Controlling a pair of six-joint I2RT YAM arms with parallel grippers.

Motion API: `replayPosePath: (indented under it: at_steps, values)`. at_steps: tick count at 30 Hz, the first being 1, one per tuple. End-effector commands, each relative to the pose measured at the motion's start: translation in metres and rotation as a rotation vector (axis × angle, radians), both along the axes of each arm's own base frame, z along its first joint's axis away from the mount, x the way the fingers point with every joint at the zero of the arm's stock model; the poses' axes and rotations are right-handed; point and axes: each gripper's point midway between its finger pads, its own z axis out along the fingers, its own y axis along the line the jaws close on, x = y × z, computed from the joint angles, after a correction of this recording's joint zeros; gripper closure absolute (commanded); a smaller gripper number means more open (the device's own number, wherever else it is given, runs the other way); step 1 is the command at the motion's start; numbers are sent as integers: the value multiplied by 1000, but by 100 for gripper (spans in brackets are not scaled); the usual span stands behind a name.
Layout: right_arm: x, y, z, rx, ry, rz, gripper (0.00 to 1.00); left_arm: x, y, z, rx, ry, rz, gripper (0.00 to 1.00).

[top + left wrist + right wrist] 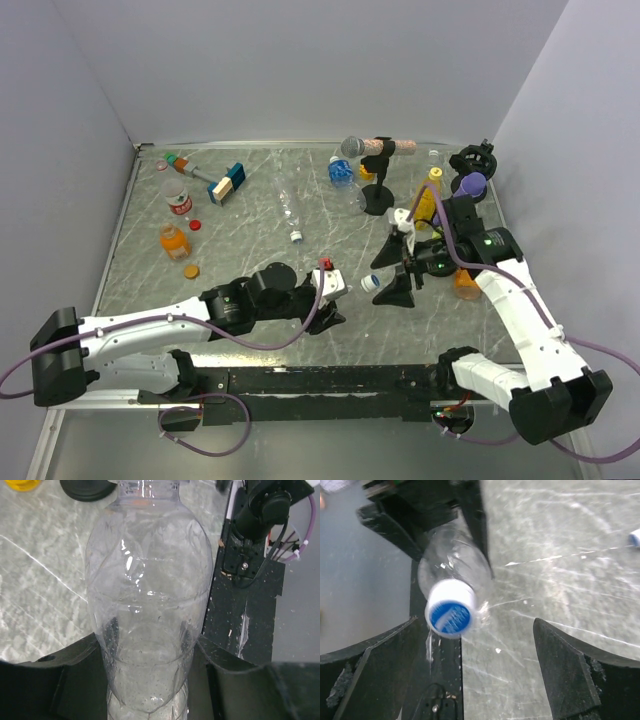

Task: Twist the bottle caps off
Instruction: Unscrew the bottle cap from the plastic bottle.

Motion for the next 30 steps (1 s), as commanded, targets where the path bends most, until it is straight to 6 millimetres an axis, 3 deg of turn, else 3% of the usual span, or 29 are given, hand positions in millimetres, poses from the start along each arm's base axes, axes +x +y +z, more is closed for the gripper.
replayPosePath:
  at_steps: [1,7,18,23,27,30]
  values:
    - [5,-1,36,134,-50,-39,1,8,1,26,-65,-45,45,83]
    - [21,-9,34,175,44,-182,1,24,9,27,-10,-104,112,83]
    - [36,-6,43,122,390,-262,1,39,16,31,59,-163,192,83]
    - [34,-1,53,112,465,-237,1,43,13,28,98,-162,212,84]
    - [32,7,43,50,470,-232,8,44,10,28,98,-164,214,84]
    - [26,13,37,10,471,-208,23,46,8,28,106,-164,223,83]
